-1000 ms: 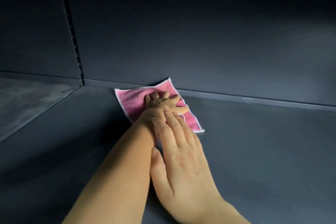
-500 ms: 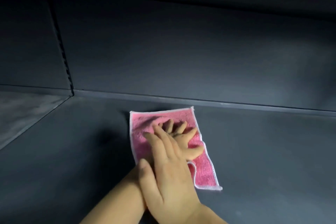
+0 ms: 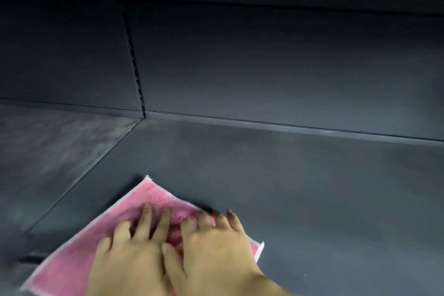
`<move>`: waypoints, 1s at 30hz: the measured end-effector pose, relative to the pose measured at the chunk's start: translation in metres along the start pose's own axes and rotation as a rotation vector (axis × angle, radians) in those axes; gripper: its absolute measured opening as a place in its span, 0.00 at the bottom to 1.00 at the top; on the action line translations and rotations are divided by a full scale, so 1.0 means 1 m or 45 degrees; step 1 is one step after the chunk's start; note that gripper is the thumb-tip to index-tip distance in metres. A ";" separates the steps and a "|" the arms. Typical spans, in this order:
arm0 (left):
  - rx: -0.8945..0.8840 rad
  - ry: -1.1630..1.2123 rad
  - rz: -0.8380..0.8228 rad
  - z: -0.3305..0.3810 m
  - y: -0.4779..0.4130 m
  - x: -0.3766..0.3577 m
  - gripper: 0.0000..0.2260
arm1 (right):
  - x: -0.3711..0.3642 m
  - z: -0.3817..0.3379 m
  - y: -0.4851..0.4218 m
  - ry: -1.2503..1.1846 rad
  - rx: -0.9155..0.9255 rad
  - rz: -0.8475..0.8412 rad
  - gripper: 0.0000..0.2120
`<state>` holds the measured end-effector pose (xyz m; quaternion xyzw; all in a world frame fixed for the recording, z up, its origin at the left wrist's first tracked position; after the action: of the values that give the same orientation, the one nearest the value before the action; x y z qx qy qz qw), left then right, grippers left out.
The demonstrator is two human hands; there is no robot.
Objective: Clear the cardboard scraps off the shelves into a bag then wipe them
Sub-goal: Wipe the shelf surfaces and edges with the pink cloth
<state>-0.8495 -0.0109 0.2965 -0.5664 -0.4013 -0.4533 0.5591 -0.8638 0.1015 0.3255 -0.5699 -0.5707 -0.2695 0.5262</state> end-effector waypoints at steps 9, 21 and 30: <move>-0.281 -0.364 0.226 -0.061 0.037 0.007 0.40 | -0.044 -0.053 0.022 0.168 0.132 -0.259 0.40; -0.341 -0.237 0.076 -0.100 0.033 0.001 0.45 | -0.052 -0.083 0.023 0.370 0.416 -0.236 0.47; -0.151 -0.240 0.160 -0.104 0.038 -0.006 0.38 | -0.066 -0.085 0.028 0.382 0.471 -0.198 0.28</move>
<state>-0.8214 -0.1160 0.2768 -0.6627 -0.3882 -0.3852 0.5117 -0.8256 0.0058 0.2831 -0.3718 -0.5682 -0.2816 0.6780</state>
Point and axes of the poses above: each hand's wrist, its own y-axis away from the middle knuckle, its own x-axis out of the back of the hand, z = x × y, the point moved 4 cm from there along -y, towards the middle knuckle, and after that the axes turned 6 degrees about -x, right-handed, at the moved point
